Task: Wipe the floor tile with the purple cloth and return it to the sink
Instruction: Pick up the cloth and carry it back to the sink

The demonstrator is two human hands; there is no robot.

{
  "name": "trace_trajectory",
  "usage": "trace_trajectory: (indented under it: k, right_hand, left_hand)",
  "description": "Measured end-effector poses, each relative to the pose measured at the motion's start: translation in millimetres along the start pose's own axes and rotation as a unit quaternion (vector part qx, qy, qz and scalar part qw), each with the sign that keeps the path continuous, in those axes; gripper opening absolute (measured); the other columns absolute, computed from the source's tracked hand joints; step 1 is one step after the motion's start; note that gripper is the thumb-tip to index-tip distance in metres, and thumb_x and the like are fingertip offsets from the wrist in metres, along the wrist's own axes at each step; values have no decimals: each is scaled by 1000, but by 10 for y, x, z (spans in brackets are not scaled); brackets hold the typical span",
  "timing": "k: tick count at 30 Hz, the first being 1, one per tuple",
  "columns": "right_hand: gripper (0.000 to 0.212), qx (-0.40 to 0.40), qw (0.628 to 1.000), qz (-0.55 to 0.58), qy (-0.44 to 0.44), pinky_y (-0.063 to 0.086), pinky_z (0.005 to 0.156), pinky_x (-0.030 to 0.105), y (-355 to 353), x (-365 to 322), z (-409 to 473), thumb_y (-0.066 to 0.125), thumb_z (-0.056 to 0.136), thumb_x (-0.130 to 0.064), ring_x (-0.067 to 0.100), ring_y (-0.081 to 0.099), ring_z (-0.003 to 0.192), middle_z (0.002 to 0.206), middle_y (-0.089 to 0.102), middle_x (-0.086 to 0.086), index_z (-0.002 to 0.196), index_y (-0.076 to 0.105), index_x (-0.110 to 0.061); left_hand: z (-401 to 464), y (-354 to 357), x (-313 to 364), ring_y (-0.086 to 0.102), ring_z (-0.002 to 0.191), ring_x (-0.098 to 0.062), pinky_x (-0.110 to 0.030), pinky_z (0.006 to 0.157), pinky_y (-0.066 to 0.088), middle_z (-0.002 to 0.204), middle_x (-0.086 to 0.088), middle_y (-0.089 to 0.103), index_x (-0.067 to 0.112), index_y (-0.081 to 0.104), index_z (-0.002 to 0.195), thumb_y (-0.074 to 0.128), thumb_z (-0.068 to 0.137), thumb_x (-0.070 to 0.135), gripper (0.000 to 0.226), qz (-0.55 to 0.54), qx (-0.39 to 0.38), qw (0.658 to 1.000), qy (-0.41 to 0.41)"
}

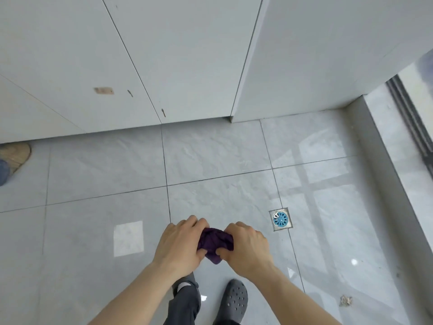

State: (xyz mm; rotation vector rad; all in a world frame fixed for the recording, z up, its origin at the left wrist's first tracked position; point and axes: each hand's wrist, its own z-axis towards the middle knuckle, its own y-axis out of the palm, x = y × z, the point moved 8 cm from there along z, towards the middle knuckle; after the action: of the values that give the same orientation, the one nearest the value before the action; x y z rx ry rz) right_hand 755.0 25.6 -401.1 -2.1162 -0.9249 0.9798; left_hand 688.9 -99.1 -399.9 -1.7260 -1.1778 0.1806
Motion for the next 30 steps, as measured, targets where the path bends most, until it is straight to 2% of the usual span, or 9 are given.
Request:
trace_trajectory:
  k: [4,7,10,14,18,23,30]
  right_hand:
    - [28,43,999,17,-3,38,75,32,-1087,-375,-571,72,82,-43,23,61,90,98,62,-5,102,65,-25]
    - [30,81,996,20,-18,41,84,34,-1846,-633,-980,72,81,-46,21,59,95,98,62,-5,102,66,-26]
    - [30,115,992,11,-42,41,89,33,-2500,-881,-1284,70,81,-48,20,56,97,98,60,-6,101,65,-27]
    - [28,176,981,9,-77,40,85,32,-3404,-1226,-1596,68,80,-46,19,55,95,94,56,-8,99,63,-26]
    - [29,223,969,-18,-109,31,80,31,-4116,-1499,-1839,67,81,-50,18,47,90,91,51,-8,96,61,-25]
    - [33,257,955,-38,-140,40,88,35,-4839,-1806,-2095,67,81,-54,21,53,96,95,58,-3,95,64,-25]
    - [30,305,933,-43,-184,38,84,35,-5530,-2191,-2367,68,80,-53,19,45,86,92,57,-5,89,62,-25]
  left_hand:
    - [-555,-1037,537,61,104,-19,-33,92,42,114,12,62,30,45,124,65,86,33,43,-22,45,999,-1]
    - [-914,-1844,892,54,87,-20,-29,84,36,106,10,65,25,40,126,68,84,32,51,-44,98,994,-9]
    - [-1185,-2523,1166,54,82,-20,-28,76,33,89,9,61,26,35,115,68,79,32,48,-67,136,988,-5]
    - [-1469,-3427,1543,59,83,-17,-26,69,35,86,13,61,28,38,101,67,74,31,40,-87,187,978,13]
    - [-1689,-4113,1782,59,81,-10,-23,61,40,84,15,62,35,40,97,69,70,34,41,-106,215,971,10]
    - [-1940,-4813,2051,61,81,-12,-28,66,47,84,13,64,39,39,95,72,67,37,43,-102,259,960,26]
    - [-2251,-5528,2271,62,84,-15,-37,73,53,84,13,66,37,41,94,75,67,35,43,-97,319,942,29]
